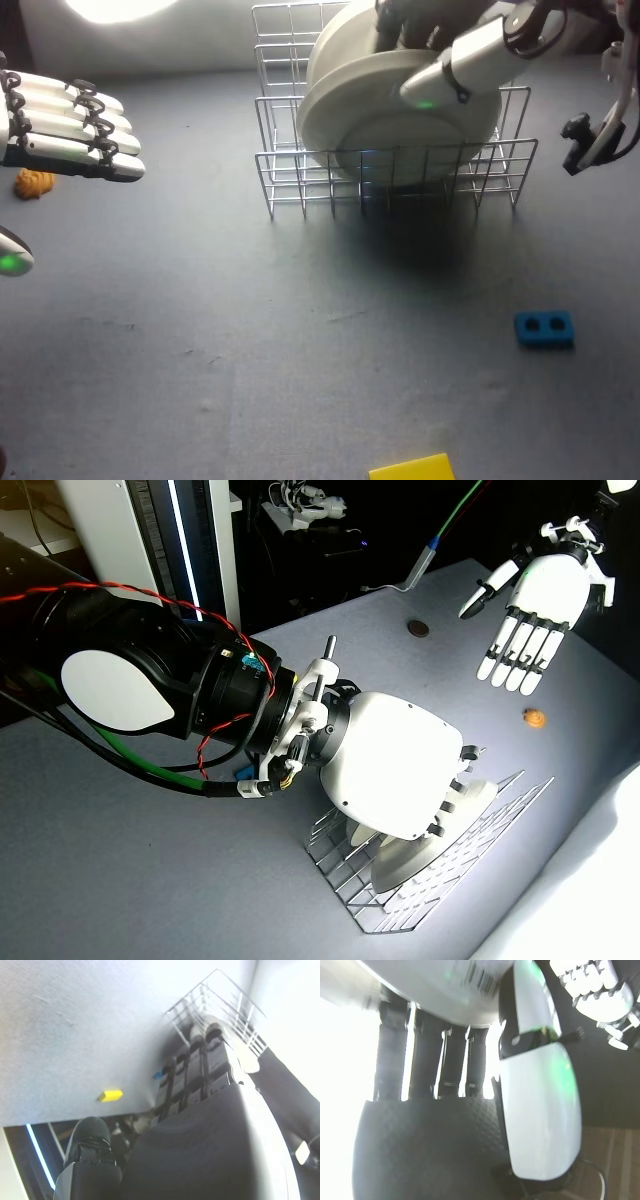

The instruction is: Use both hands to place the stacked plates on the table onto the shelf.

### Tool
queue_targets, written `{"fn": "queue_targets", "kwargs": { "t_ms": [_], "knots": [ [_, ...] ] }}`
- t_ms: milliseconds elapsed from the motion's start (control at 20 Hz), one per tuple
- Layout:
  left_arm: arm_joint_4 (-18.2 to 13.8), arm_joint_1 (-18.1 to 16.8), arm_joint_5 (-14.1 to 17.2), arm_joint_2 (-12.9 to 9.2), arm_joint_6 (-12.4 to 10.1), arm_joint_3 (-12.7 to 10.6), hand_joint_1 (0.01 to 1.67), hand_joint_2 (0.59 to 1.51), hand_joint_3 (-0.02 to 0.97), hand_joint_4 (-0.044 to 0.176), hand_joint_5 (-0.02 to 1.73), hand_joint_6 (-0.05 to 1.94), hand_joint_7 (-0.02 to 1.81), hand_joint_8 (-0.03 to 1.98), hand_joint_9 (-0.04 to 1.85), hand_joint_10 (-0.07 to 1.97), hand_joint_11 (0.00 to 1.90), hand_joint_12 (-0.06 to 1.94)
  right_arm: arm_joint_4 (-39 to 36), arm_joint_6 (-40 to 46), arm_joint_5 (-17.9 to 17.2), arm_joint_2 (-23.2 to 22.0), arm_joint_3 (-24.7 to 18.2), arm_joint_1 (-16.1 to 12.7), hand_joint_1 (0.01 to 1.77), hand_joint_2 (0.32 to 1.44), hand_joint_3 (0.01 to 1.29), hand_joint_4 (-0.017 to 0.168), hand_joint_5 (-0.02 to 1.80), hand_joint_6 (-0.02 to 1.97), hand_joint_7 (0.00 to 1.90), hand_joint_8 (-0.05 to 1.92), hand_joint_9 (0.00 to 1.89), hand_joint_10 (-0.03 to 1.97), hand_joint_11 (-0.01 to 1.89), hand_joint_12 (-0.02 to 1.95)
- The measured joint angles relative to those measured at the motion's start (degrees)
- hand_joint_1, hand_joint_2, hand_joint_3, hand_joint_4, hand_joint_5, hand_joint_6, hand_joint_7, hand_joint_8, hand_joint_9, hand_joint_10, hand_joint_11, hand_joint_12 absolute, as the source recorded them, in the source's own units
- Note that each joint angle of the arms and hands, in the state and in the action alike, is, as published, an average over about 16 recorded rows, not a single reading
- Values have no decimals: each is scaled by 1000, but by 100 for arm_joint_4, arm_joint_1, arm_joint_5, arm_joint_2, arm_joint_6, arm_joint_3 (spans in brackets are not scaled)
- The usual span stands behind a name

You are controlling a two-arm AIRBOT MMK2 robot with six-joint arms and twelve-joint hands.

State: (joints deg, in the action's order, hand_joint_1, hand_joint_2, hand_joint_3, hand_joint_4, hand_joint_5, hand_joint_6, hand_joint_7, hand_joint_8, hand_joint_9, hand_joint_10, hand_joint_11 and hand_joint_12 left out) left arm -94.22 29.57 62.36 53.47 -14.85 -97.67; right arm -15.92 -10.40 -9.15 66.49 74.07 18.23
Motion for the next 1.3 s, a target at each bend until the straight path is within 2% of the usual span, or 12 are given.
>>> {"fn": "queue_targets", "kwargs": {
  "t_ms": [200, 400, 500, 600, 700, 800, 900, 1000, 1150, 1300],
  "knots": [
    [-9, 0, 5, 0, 0, 3, 14, 1213, 21, 2, 46, 19, 31, 4, 22, 5, 22, 7, 10, -124, -41, -129, -140, -112, 1054, 1040, 15, -5, 729, 372, 947, 320, 1081, 15, 670, 1115],
    [-5, -16, 38, 2, 0, 37, 14, 1223, 21, 3, 71, 19, 65, 3, 48, 4, 26, 45, 20, -512, -83, -375, -448, -289, 847, 1073, 15, -2, 689, 152, 886, 98, 957, 13, 553, 1143],
    [1, -49, 65, 0, 0, 80, 15, 1232, 21, 2, 115, 20, 124, 10, 96, 16, 28, 149, 23, -764, -98, -556, -652, -383, 745, 1088, 14, -2, 695, 82, 882, 35, 929, 17, 523, 1135],
    [7, -104, 103, -7, 0, 148, 27, 1243, 21, 2, 174, 60, 201, 75, 159, 120, 53, 349, 24, -1038, -97, -785, -892, -472, 656, 1099, 14, -2, 711, 85, 886, 48, 918, 50, 515, 1150],
    [7, -180, 152, -27, 0, 247, 40, 1255, 21, 1, 249, 225, 298, 266, 246, 344, 123, 584, 26, -1325, -93, -1061, -1166, -553, 574, 1105, 14, -2, 717, 207, 883, 188, 910, 203, 547, 1242],
    [-2, -269, 211, -62, -1, 382, 49, 1264, 21, 4, 378, 453, 450, 500, 392, 576, 240, 821, 27, -1628, -92, -1356, -1448, -605, 486, 1112, 14, -2, 747, 432, 907, 412, 938, 437, 632, 1326],
    [-36, -362, 284, -110, 3, 554, 83, 1269, 20, 24, 551, 667, 643, 738, 587, 816, 426, 1061, 27, -1920, -84, -1664, -1724, -636, 397, 1122, 14, 1, 821, 653, 974, 643, 1010, 669, 777, 1412],
    [-89, -468, 372, -171, 19, 758, 149, 1284, 17, 43, 730, 900, 845, 979, 797, 1058, 635, 1302, 28, -2155, -70, -1983, -1985, -653, 343, 1148, 14, 17, 928, 884, 1074, 880, 1114, 910, 950, 1503],
    [-172, -632, 497, -283, 58, 1099, 269, 1304, 12, 73, 984, 1259, 1130, 1336, 1102, 1421, 955, 1650, 31, -2396, -29, -2449, -2325, -648, 357, 1193, 14, 48, 1082, 1233, 1240, 1235, 1288, 1271, 1217, 1660],
    [-273, -775, 624, -399, 98, 1427, 388, 1314, 6, 103, 1195, 1618, 1350, 1686, 1347, 1771, 1261, 1881, 34, -2572, 23, -2852, -2601, -615, 386, 1235, 14, 77, 1218, 1582, 1381, 1590, 1437, 1628, 1465, 1831]
  ]
}}
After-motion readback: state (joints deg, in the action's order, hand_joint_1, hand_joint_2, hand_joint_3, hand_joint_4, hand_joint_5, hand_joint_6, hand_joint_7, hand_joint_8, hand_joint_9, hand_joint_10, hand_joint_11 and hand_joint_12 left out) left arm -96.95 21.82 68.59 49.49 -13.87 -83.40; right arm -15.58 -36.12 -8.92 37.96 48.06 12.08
